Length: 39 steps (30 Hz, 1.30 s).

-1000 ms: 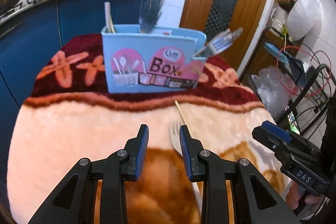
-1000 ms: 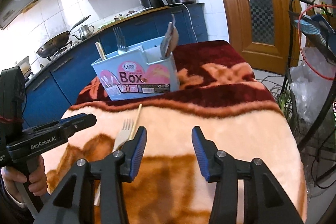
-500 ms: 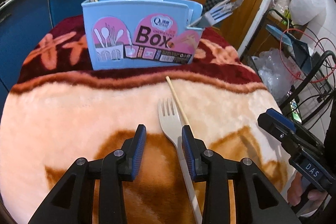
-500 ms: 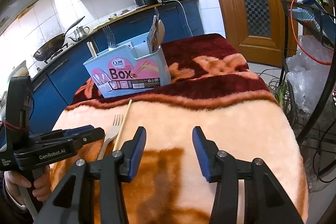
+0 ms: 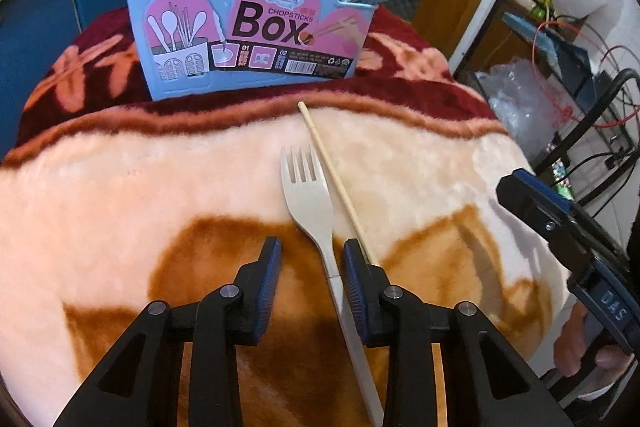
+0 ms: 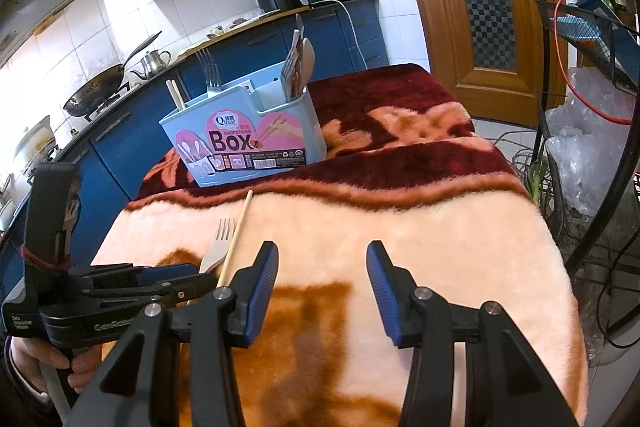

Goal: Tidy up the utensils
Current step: 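Return both tools to the table and close the left tool on a beige plastic fork, then lift the plastic fork with the left tool while the right tool grasps the last chopstick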

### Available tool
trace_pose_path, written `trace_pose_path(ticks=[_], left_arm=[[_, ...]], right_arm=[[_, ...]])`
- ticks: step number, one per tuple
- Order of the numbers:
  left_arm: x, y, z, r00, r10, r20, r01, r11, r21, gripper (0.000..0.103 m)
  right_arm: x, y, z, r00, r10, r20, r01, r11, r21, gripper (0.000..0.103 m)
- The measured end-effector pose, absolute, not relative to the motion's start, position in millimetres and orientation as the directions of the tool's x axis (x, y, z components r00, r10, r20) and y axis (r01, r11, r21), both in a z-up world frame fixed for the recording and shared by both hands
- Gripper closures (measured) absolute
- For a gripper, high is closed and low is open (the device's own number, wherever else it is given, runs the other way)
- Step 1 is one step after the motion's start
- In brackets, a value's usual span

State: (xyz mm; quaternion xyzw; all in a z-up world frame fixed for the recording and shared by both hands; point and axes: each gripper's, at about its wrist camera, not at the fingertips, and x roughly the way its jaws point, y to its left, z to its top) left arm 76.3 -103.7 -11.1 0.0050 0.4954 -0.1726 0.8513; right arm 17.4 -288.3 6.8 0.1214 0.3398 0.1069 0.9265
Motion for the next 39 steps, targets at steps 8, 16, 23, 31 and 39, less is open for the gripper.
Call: trace_pose_path(ticks=[8, 16, 23, 31, 39], left_arm=[[87, -83, -13, 0.442, -0.344, -0.829, 0.244, 0.935, -0.258, 0.096], [82, -42, -1, 0.526, -0.395, -0.753, 0.186, 0.918, -0.351, 0.097], [76, -16, 23, 0.635, -0.355, -0.686, 0.179, 0.931, -0.317, 0.097], [76, 6, 36, 0.701, -0.337, -0.629, 0.186, 0.937, -0.295, 0.097], [79, 15, 57, 0.759, -0.343, -0.553, 0.215, 0.934, -0.284, 0.097]], right_arm=[[18, -280, 10, 0.738, 0.282, -0.612, -0.126, 0.95, 0.285, 0.053], [26, -263, 16, 0.717, 0.288, -0.635, -0.152, 0.953, 0.26, 0.053], [42, -236, 17, 0.645, 0.334, -0.687, -0.225, 0.942, 0.247, 0.053], [67, -201, 15, 0.519, 0.363, -0.774, -0.31, 0.924, 0.225, 0.053], [104, -184, 4, 0.399, 0.333, -0.854, -0.31, 0.926, 0.216, 0.07]])
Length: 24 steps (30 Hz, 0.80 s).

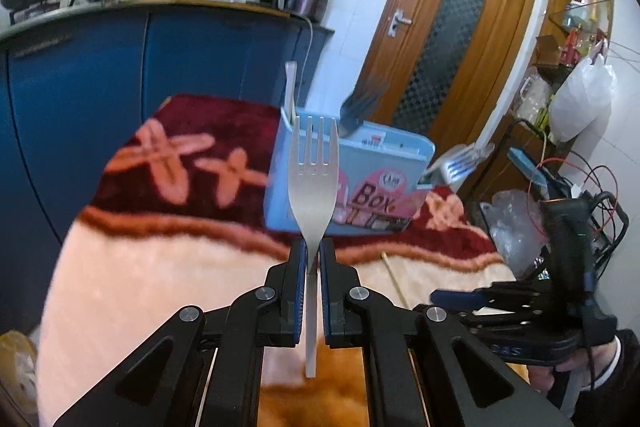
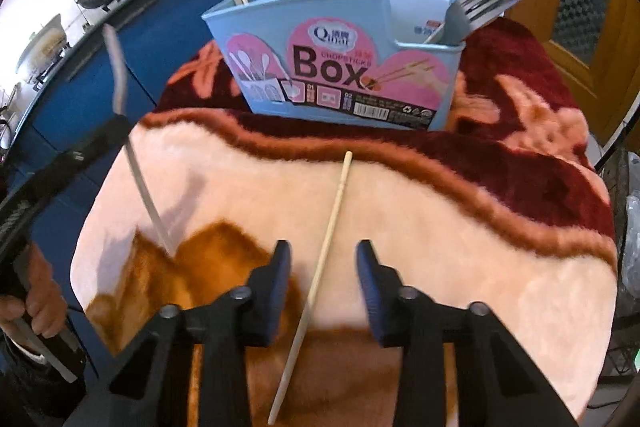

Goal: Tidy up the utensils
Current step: 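Lift the plastic fork with the left tool while the right tool grasps the last chopstick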

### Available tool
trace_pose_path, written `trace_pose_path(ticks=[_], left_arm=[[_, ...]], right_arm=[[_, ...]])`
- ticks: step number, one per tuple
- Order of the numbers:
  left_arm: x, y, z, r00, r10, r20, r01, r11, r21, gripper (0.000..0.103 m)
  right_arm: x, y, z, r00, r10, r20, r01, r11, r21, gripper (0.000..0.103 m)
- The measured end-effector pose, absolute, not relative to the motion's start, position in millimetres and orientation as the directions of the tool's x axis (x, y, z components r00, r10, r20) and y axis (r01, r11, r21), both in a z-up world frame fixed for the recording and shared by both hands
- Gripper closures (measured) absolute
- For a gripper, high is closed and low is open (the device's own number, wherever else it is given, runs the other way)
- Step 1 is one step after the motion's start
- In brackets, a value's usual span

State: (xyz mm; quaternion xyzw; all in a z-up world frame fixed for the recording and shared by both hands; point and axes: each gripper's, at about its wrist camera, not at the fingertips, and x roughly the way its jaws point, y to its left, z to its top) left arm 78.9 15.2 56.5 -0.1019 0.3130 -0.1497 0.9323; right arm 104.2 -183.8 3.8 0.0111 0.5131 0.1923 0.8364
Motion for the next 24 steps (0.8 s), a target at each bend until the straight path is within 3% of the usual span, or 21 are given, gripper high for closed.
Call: trace_pose_path(ticks=[3, 11, 14, 17, 24], left_arm=[[82, 19, 64, 0.779, -0.339, -0.527, 0.218, 0.935, -0.28, 0.097], [92, 21, 81, 0.814, -0.335, -0.474, 0.231, 0.936, -0.265, 0.097], [99, 21, 86, 0.827, -0.335, -0.451, 0.235, 0.936, -0.264, 0.097], [106, 20, 93, 0.841, -0.333, -0.427, 0.235, 0.935, -0.265, 0.097], [122, 15, 125, 0.896, -0.306, -0.322, 0.232, 0.941, -0.247, 0.097]], right_arm=[[114, -180, 0, 0.37, 0.326, -0.87, -0.302, 0.928, 0.219, 0.076], [131, -174, -13, 0.336, 0.319, -0.886, -0.279, 0.932, 0.23, 0.079], [134, -179, -14, 0.341, 0.324, -0.882, -0.264, 0.934, 0.241, 0.092], [133, -187, -15, 0.355, 0.342, -0.87, -0.255, 0.931, 0.262, 0.096], [119, -205, -3, 0.442, 0.425, -0.79, -0.253, 0.904, 0.345, 0.096]])
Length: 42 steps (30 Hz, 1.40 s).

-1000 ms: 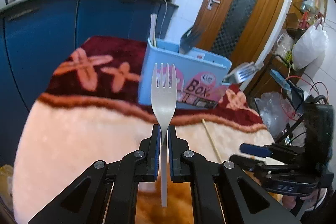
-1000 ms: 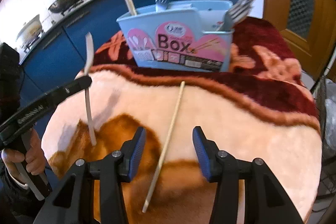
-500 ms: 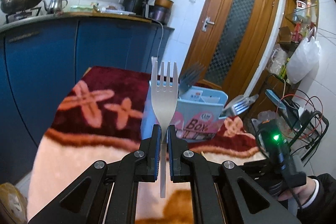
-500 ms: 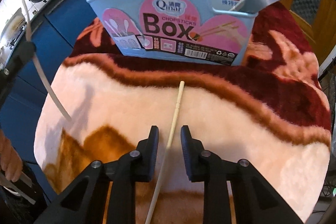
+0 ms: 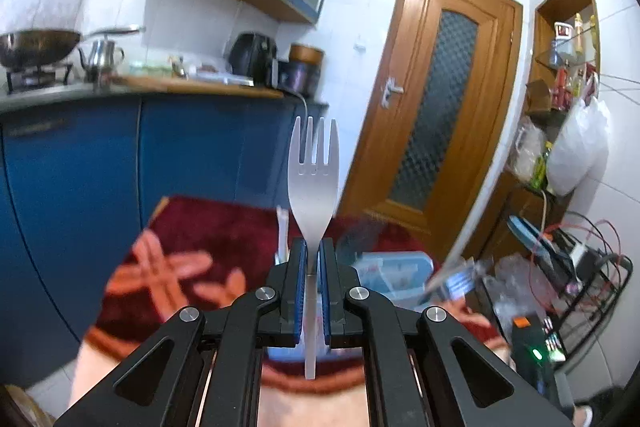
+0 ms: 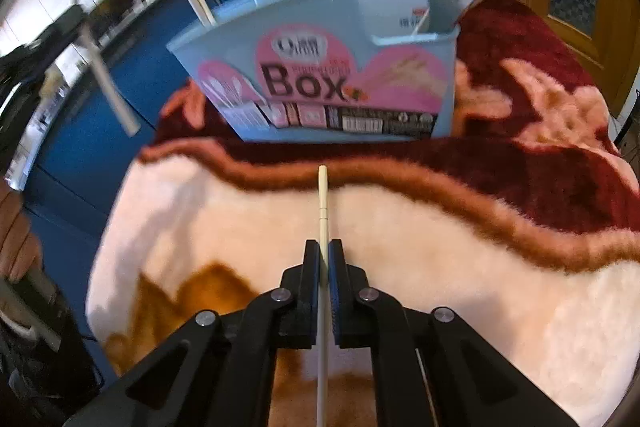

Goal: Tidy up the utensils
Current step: 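Lift the plastic fork with the left tool while the right tool grasps the last chopstick, then carry the plastic fork and chopstick over the caddy and open both tools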

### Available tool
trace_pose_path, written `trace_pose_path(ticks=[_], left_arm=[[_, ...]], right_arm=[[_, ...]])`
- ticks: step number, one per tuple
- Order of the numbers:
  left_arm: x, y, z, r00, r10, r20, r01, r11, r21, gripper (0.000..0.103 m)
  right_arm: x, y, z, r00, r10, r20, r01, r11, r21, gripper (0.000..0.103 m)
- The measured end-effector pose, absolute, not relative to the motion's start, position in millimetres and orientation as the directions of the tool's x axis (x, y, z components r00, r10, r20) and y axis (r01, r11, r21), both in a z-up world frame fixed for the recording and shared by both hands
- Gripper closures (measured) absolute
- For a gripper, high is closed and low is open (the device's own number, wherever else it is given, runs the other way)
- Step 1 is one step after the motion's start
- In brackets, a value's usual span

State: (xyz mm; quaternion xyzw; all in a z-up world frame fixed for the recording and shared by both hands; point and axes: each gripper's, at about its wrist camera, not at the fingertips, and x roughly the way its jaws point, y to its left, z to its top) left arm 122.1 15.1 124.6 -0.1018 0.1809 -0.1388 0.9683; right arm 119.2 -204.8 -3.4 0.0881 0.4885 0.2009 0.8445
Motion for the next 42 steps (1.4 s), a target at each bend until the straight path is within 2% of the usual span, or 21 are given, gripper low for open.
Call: trace_pose_path(ticks=[8, 16, 22, 30, 42], left_arm=[[142, 6, 154, 0.933, -0.286, -0.218, 0.237, 0.945, -0.226, 0.097], [161, -7, 135, 0.958, -0.225, -0.179, 0.193, 0.964, -0.183, 0.097], [171, -12, 115, 0.956, -0.216, -0.199, 0.185, 0.969, -0.165, 0.097], [182, -14, 89, 0.942, -0.229, -0.244, 0.184, 0.964, -0.191, 0.097], [186, -19, 69, 0.931, -0.246, -0.269, 0.194, 0.959, -0.207, 0.097]], right_arm=[[94, -218, 33, 0.613, 0.46, -0.642, -0.296, 0.888, 0.353, 0.096], [93, -228, 63, 0.745, 0.419, -0.518, -0.284, 0.903, 0.322, 0.096], [113, -237, 85, 0.814, 0.394, -0.426, -0.261, 0.904, 0.338, 0.096], [150, -235, 114, 0.897, 0.307, -0.319, -0.217, 0.933, 0.289, 0.096], [199, -213, 119, 0.985, 0.096, -0.141, -0.078, 0.989, 0.126, 0.096]])
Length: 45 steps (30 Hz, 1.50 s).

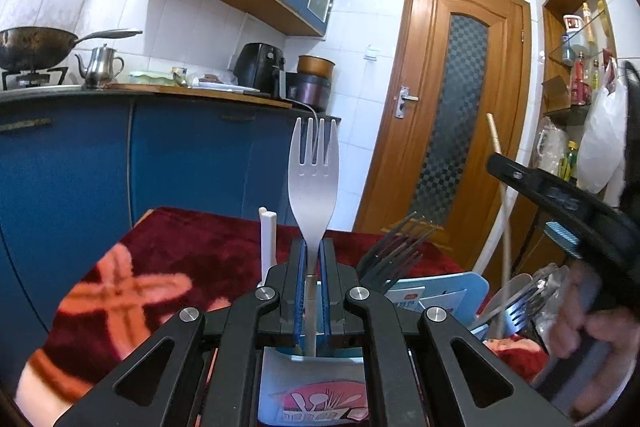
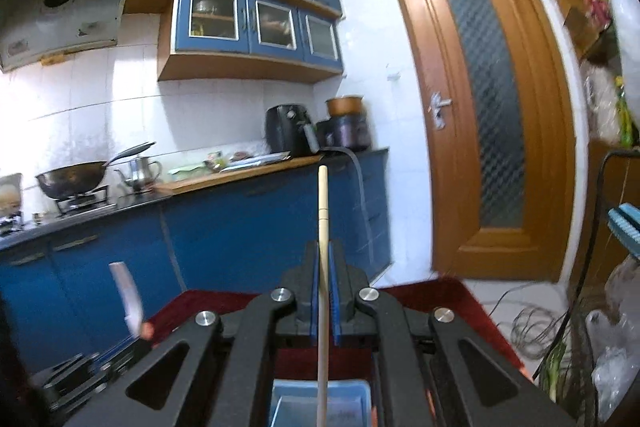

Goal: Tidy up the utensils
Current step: 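Carry the plastic fork and chopstick over the caddy and open both tools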

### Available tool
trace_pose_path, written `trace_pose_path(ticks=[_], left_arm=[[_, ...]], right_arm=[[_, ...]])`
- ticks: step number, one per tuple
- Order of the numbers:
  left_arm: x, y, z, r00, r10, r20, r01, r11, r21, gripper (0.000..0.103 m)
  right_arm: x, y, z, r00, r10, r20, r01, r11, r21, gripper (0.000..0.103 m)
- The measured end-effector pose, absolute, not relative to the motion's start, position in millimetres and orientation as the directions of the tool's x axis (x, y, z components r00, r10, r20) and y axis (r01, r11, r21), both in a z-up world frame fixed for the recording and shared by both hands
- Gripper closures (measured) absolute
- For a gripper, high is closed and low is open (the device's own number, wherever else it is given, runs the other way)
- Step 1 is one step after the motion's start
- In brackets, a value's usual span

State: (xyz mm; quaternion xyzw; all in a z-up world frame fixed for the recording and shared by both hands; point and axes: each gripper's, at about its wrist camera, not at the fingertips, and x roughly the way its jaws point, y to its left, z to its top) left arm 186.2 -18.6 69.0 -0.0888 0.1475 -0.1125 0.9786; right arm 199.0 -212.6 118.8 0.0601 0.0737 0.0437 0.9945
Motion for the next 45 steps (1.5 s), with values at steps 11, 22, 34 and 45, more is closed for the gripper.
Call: trace_pose_path(ticks=[11, 22, 34, 45], left_arm=[[188, -15, 65, 0.93, -0.241, -0.278, 0.179, 0.956, -0.231, 0.096], [179, -14, 75, 0.927, -0.239, -0.29, 0.172, 0.956, -0.237, 0.07], [129, -1, 106, 0.925, -0.215, -0.314, 0.162, 0.969, -0.186, 0.07], [56, 3, 124, 0.928, -0.202, -0.314, 0.168, 0.977, -0.134, 0.07]], right_arm=[[201, -198, 96, 0.98, 0.082, -0.18, -0.07, 0.995, 0.069, 0.096], [174, -204, 102, 0.965, 0.162, -0.204, -0.139, 0.982, 0.124, 0.075], [115, -217, 132, 0.954, 0.229, -0.191, -0.196, 0.965, 0.177, 0.067], [48, -214, 130, 0.931, 0.276, -0.239, -0.233, 0.953, 0.193, 0.062]])
